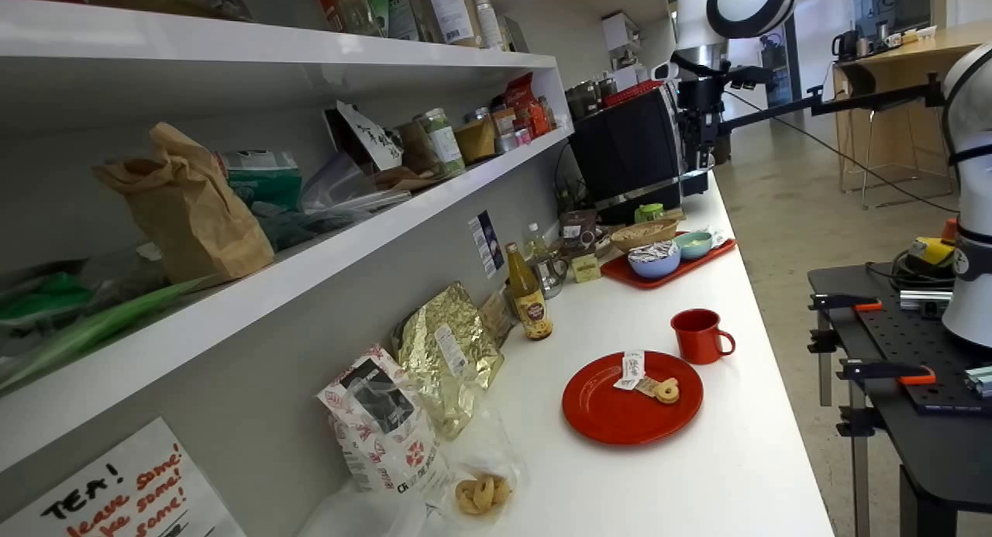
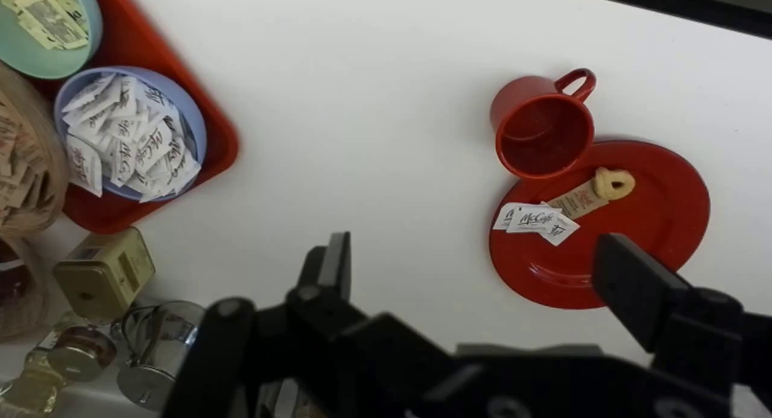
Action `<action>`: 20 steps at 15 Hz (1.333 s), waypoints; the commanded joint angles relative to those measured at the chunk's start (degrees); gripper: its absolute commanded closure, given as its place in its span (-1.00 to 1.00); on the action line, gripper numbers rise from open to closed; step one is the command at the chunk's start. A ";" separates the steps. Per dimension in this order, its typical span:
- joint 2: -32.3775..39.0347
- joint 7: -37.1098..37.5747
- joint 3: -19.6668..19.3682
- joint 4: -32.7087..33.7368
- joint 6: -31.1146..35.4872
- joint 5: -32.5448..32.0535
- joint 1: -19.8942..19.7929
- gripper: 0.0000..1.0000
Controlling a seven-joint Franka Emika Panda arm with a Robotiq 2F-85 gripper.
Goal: Put the cup on the plate
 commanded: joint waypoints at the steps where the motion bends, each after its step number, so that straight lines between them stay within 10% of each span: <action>1: 6.73 0.41 0.67 3.43 2.28 5.22 3.17 -1.00; 11: 35.39 1.26 6.17 9.11 8.10 12.14 4.57 -1.00; 20: 46.00 7.95 14.76 9.33 7.60 10.05 2.48 -1.00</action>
